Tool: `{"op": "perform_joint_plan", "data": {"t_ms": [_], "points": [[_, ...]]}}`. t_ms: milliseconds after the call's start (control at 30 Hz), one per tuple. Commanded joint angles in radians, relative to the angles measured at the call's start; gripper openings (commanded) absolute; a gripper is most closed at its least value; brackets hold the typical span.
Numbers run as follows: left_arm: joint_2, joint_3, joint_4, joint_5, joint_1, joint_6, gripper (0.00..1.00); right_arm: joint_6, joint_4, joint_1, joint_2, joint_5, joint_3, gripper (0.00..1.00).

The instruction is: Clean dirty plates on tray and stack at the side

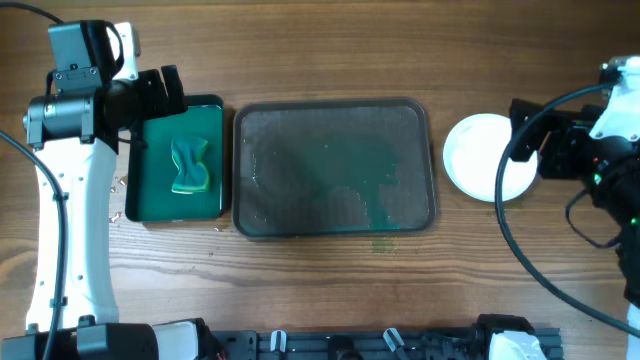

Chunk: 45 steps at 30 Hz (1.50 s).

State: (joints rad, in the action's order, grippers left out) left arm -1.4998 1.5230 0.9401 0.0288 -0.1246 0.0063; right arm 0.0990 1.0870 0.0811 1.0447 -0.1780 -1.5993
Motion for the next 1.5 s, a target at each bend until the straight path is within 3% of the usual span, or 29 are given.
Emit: {"op": "perform_joint_plan", "data": {"t_ms": [0, 367, 600, 833, 1467], "points": [[-0.004, -0.003, 0.001, 0.012, 0.003, 0.009, 1.00, -0.018, -0.167, -0.003, -0.067, 0.024, 0.119, 1.00], [-0.004, -0.003, 0.001, 0.012, 0.003, 0.009, 1.00, 0.014, -0.944, -0.018, -0.628, 0.033, 1.092, 1.00], [-0.004, -0.003, 0.000, 0.012, 0.003, 0.009, 1.00, 0.114, -1.183, -0.064, -0.902, 0.122, 1.479, 1.00], [-0.004, -0.003, 0.001, 0.012, 0.003, 0.009, 1.00, 0.117, -1.119, -0.095, -1.037, 0.112, 1.594, 1.00], [-0.004, -0.003, 0.001, 0.012, 0.003, 0.009, 1.00, 0.117, -1.089, -0.095, -1.034, 0.111, 1.594, 1.00]]}}
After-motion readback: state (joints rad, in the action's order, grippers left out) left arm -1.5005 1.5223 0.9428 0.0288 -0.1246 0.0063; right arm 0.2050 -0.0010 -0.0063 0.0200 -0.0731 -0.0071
